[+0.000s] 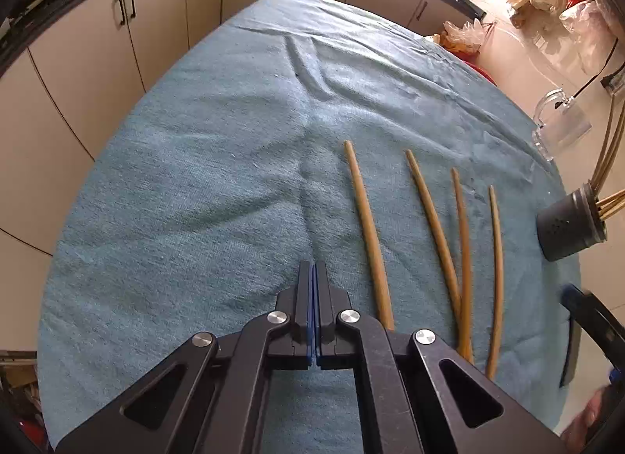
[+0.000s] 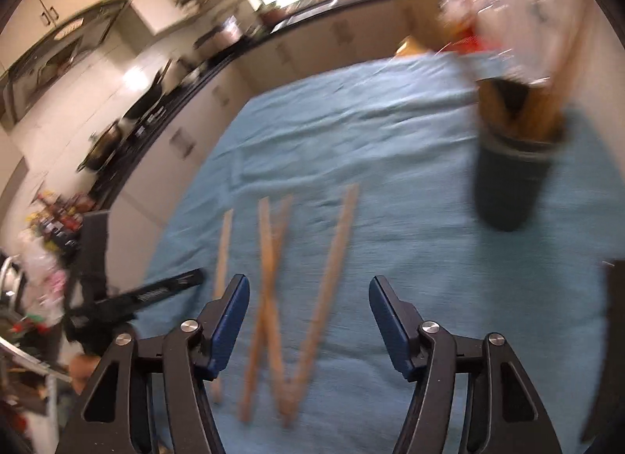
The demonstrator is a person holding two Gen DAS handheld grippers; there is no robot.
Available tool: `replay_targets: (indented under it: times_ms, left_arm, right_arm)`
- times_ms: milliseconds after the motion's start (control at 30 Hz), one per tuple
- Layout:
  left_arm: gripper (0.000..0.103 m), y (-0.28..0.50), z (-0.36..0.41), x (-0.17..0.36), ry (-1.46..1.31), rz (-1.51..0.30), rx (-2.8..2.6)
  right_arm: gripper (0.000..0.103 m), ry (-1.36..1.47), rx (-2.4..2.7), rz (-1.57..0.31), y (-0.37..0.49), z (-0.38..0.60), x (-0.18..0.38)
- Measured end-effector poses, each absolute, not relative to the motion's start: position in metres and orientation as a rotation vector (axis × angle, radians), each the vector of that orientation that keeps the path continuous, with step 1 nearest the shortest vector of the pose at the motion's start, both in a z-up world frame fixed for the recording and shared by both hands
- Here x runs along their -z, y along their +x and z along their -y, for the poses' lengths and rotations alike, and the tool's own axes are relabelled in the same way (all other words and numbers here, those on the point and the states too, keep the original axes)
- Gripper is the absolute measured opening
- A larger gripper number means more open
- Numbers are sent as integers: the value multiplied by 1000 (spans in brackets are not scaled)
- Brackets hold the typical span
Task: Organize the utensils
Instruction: 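Close the left gripper on a chopstick while the right gripper grasps another, then lift both held chopsticks upright off the towel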
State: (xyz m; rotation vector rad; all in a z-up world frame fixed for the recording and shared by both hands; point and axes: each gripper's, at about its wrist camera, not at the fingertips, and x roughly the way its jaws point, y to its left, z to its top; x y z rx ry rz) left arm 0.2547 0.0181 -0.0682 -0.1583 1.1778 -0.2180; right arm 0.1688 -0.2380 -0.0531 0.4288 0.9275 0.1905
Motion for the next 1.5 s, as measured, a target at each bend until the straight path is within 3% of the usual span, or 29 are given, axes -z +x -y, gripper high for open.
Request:
replay_targets:
  times_ms: [167,333,433,467,533,567,633,700,733,900,1000,1067,1133,1300,1500]
  left_arm:
    - [2,258,-19,62,-228,-1201,307]
    - [3,256,-27,58,-236,-1185,306]
    - [3,257,-34,59,-252,-1182,291]
    - [3,257,-36,59,-257,-1183,290]
    - [4,258,-38,58,-260,-1185,292]
    - [5,258,-38,58,-257,-1184,292]
    - [13,260,-34,56,-257,-1187,297]
    - [34,262,-29,55,-256,-1191,301]
    - [36,263,-25,54,-252,-1190,298]
    - [34,274,5,58,-164,-1214,274]
    - [16,282,22,69,-97,-1242,213]
    - [15,283,30,69,-46,-1211,181]
    - [7,284,35,69,-16,-1184,148]
    - [6,271,30,65,-73,-1152,192]
    - [6,227,21,18,-113,-989,241]
  right_arm:
    - [62,440,-163,-1042,220,212,72]
    - [49,430,-135,-1135,254,197,94]
    - [37,381,-105,-1167,266,186,105]
    - [26,372,-101,-1175,267,183,108]
    - [19,318,-87,-1170,269,177,107]
    - [11,283,-85,-1172,270,173,108]
    - [9,266,-87,-1167,270,171,108]
    - [7,274,-89,-1152,265,175,106]
    - [7,285,-88,-1138,262,178,104]
    - [7,353,-107,-1052,234,197,83]
    - [7,373,-108,-993,217,205,67]
    - [7,384,-126,-957,207,208,56]
    - [7,385,-144,-918,194,211,45]
    - [7,380,-167,-810,167,216,19]
    - [7,378,-145,-675,133,226,-6]
